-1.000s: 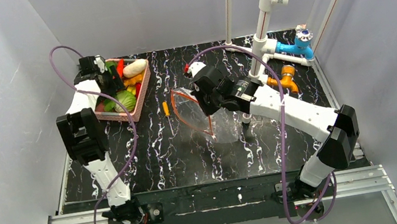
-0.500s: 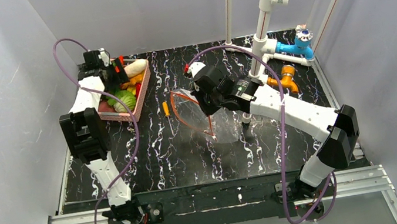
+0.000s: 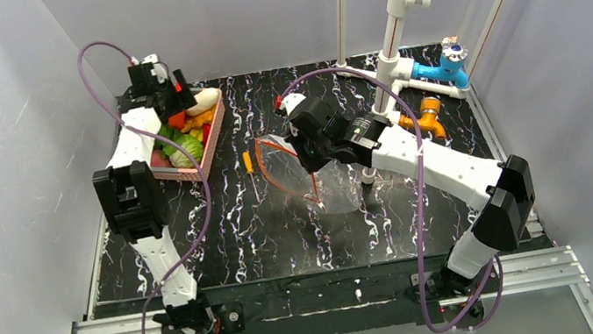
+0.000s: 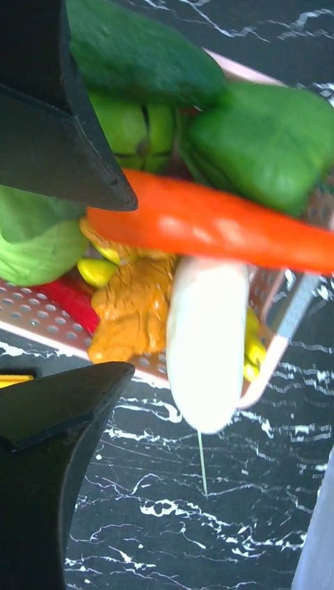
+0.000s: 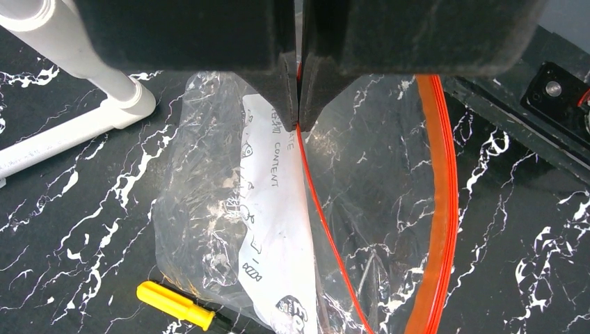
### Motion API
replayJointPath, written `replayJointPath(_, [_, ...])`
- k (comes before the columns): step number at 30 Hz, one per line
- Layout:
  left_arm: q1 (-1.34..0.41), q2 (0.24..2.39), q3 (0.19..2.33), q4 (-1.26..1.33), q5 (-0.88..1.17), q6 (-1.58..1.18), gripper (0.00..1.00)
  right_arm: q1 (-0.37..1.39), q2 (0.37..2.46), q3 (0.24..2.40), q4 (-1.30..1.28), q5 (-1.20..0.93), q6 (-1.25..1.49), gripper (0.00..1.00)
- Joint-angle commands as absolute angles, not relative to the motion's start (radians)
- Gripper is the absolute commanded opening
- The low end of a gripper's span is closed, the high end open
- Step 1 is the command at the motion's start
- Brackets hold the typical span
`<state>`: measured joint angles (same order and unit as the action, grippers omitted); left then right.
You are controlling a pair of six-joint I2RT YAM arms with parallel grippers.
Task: Place the food in the zip-top bag and seal the zipper
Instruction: Move the bin to the center of the board.
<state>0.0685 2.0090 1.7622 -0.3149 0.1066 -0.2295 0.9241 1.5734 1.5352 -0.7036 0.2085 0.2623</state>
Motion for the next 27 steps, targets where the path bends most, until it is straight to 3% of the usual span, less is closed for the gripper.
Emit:
replayJointPath(1, [-0.052,2.012,1.733,-0.165,0.028,-0.108,0.81,0.915,1.584,1.584,-0.702,0.204,0.261,0.01])
replayJointPath(9, [-0.139,2.117,1.785,-0.084,-0.177,0.08,0.93,0.91,1.58,1.58,-0.716,0.169,0.275,0.01])
replayJointPath(20, [-0.175,2.158,1.809,-0.011,-0.316,0.207,0.85,0.904,1.599,1.572,-0.727,0.156,0.275,0.01])
replayJointPath(25, [-0.183,2.137,1.813,0.04,-0.313,0.241,0.9,0.902,1.613,1.58,-0.727,0.144,0.278,0.01])
replayJointPath(27, [-0.183,2.152,1.837,0.036,-0.317,0.254,0.87,0.902,1.614,1.584,-0.73,0.138,0.278,0.01])
